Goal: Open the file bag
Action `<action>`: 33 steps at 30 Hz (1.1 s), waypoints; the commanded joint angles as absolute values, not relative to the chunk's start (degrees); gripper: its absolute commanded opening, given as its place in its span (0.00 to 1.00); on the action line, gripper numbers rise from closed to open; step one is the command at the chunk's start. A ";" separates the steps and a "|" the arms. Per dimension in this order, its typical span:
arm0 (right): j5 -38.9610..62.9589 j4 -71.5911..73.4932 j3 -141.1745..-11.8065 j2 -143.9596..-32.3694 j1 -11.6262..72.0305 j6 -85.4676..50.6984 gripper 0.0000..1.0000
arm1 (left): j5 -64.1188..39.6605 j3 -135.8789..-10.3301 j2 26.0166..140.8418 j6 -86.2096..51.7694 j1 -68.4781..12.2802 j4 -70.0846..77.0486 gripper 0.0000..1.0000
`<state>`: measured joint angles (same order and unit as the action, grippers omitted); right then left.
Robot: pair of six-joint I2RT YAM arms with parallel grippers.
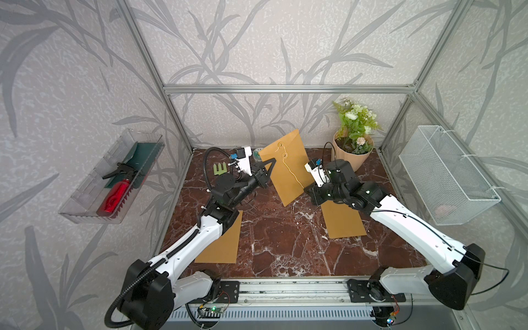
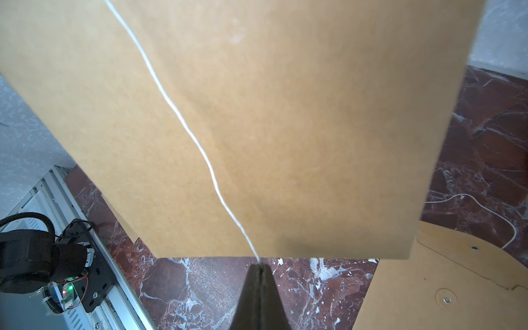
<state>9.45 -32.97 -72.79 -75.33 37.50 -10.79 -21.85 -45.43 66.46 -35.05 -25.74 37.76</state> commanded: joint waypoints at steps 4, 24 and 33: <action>8.88 -34.38 -72.32 -72.95 35.79 -9.69 0.00 | -21.18 -46.50 64.53 -34.05 -25.31 38.94 0.00; 8.79 -35.81 -71.57 -70.93 32.35 -9.03 0.00 | -21.33 -46.10 63.73 -33.79 -24.96 38.08 0.00; 8.39 -36.80 -72.23 -69.87 30.63 -8.39 0.00 | -22.14 -45.80 63.54 -33.75 -24.86 37.62 0.00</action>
<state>8.99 -35.35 -72.12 -71.26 31.29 -9.28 -21.54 -45.43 65.01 -34.46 -25.32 36.69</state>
